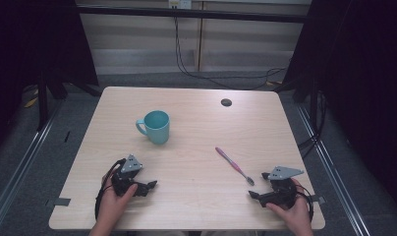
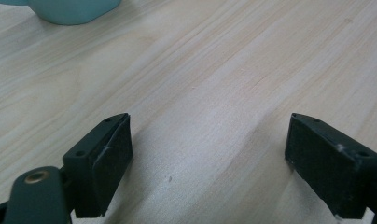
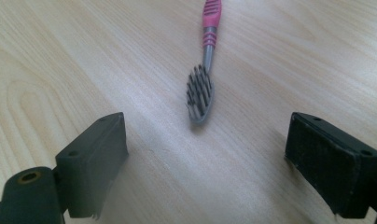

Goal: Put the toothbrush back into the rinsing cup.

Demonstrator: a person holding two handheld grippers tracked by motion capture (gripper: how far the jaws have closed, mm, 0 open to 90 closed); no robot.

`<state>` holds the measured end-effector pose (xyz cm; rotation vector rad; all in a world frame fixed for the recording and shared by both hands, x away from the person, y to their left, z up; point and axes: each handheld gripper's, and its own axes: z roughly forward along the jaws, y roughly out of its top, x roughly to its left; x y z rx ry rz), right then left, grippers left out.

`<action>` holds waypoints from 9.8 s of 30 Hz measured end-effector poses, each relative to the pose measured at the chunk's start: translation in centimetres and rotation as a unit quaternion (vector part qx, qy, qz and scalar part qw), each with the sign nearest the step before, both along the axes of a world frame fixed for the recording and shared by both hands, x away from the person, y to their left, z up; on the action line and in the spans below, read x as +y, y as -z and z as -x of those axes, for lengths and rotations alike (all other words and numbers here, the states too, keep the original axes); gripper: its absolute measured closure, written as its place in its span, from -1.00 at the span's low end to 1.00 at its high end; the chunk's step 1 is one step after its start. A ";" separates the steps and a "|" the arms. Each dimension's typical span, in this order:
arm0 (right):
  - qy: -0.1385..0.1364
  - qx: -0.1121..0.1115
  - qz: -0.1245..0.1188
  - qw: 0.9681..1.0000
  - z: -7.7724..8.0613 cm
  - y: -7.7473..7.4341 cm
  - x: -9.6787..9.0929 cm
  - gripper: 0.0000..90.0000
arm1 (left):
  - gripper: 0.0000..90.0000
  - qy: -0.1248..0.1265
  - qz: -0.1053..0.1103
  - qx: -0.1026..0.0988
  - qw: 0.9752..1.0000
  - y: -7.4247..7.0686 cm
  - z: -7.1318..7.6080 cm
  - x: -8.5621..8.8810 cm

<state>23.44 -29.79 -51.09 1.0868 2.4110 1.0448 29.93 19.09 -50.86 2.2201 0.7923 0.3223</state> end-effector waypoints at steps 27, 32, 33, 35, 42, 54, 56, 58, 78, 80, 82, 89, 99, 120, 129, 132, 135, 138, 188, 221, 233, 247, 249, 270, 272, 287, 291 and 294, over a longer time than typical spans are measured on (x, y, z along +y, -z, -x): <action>0.015 0.017 0.010 1.000 -0.4 -0.5 0.2 -0.66 | -0.67 0.003 -0.003 -0.002 1.000 0.0 0.0 0.0; 0.013 0.026 0.011 1.000 -0.7 -1.0 0.3 -0.61 | -0.68 0.004 -0.001 0.000 1.000 0.0 0.0 0.0; 0.014 0.026 0.013 0.999 -0.7 -1.2 0.3 -0.60 | -0.68 0.004 -0.001 0.000 1.000 0.0 0.0 0.0; 0.015 0.030 0.015 0.999 -1.0 -1.4 0.5 -0.58 | -0.68 0.004 -0.002 0.000 1.000 0.0 0.0 0.0; 0.018 0.045 0.028 0.998 -1.8 -2.5 1.1 -0.52 | -0.68 0.003 0.001 0.002 1.000 0.0 0.0 0.0; -0.005 0.064 0.057 0.996 -3.7 -4.1 3.2 -0.49 | -0.68 0.003 0.001 0.002 1.000 0.0 0.0 0.0; -0.005 0.068 0.070 0.995 -4.1 -4.1 3.4 -0.49 | -0.68 0.003 0.001 0.002 1.000 0.0 0.0 0.0; -0.003 0.072 0.076 0.995 -4.2 -4.2 3.6 -0.49 | -0.68 0.003 0.001 0.002 1.000 0.0 0.0 0.0; -0.022 0.100 0.088 0.991 -6.7 -5.4 5.0 -0.40 | -0.68 0.004 0.001 0.003 1.000 0.0 0.0 0.0; -0.023 0.101 0.088 0.991 -6.9 -5.7 5.1 -0.38 | -0.68 0.003 0.001 0.003 1.000 0.0 0.0 0.0; -0.026 0.100 0.088 0.991 -7.2 -5.8 5.2 -0.37 | -0.68 0.004 0.001 0.003 1.000 0.0 0.0 0.0; -0.028 0.112 0.099 0.988 -7.8 -5.9 6.0 -0.34 | -0.68 0.003 0.001 0.003 1.000 0.0 0.0 0.0; -0.033 0.136 0.113 0.984 -8.7 -5.9 6.9 -0.26 | -0.68 0.003 0.001 0.003 1.000 0.0 0.0 0.0; -0.027 0.170 0.139 0.975 -10.2 -6.0 8.3 0.21 | -0.68 0.004 0.001 0.003 1.000 0.0 0.0 0.0; -0.011 0.188 0.148 0.971 -11.0 -5.2 8.5 0.32 | -0.68 0.003 0.001 0.003 1.000 0.0 0.0 0.0; -0.010 0.191 0.151 0.970 -11.2 -4.9 8.6 0.33 | -0.68 0.005 -0.001 0.001 1.000 0.0 0.0 0.0; -0.010 0.194 0.153 0.969 -11.4 -4.8 8.7 0.35 | -0.68 0.004 0.001 0.003 1.000 0.0 0.0 0.0; -0.013 0.198 0.157 0.968 -11.6 -4.6 8.9 0.37 | -0.68 0.004 0.001 0.003 1.000 0.0 0.0 0.0; -0.058 0.193 0.206 0.957 -11.8 -6.6 9.9 0.80 | -0.69 0.000 -0.001 0.003 1.000 0.0 0.1 0.0; -0.115 0.187 0.214 0.952 -11.8 -9.2 11.5 0.80 | -0.57 0.049 -0.113 0.037 0.992 -3.2 -1.3 -3.4; -0.131 0.190 0.228 0.946 -11.9 -9.3 12.7 0.80 | -0.57 0.092 -0.140 0.021 0.986 -5.1 -2.0 -5.8; -0.145 0.185 0.224 0.946 -11.8 -9.7 13.8 0.80 | -0.55 0.122 -0.167 0.012 0.978 -6.4 -2.6 -7.6; -0.148 0.187 0.226 0.945 -11.8 -9.7 13.9 0.80 | -0.54 0.130 -0.176 0.010 0.976 -6.5 -2.6 -8.0; -0.167 0.192 0.221 0.941 -11.7 -9.5 14.8 0.80 | -0.44 0.183 -0.205 -0.026 0.961 -8.1 -2.8 -11.1; -0.171 0.191 0.219 0.941 -11.7 -9.5 14.9 0.80 | -0.43 0.189 -0.208 -0.031 0.959 -8.3 -2.8 -11.4; -0.183 0.199 0.218 0.938 -11.2 -9.4 15.8 0.79 | -0.42 0.212 -0.191 -0.038 0.958 -8.9 -2.9 -13.0; -0.191 0.196 0.217 0.937 -11.3 -9.4 15.9 0.79 | -0.38 0.217 -0.196 -0.041 0.955 -8.7 -3.0 -13.3; -0.191 0.199 0.214 0.937 -11.3 -9.3 16.0 0.79 | -0.36 0.220 -0.196 -0.040 0.955 -8.6 -2.9 -13.4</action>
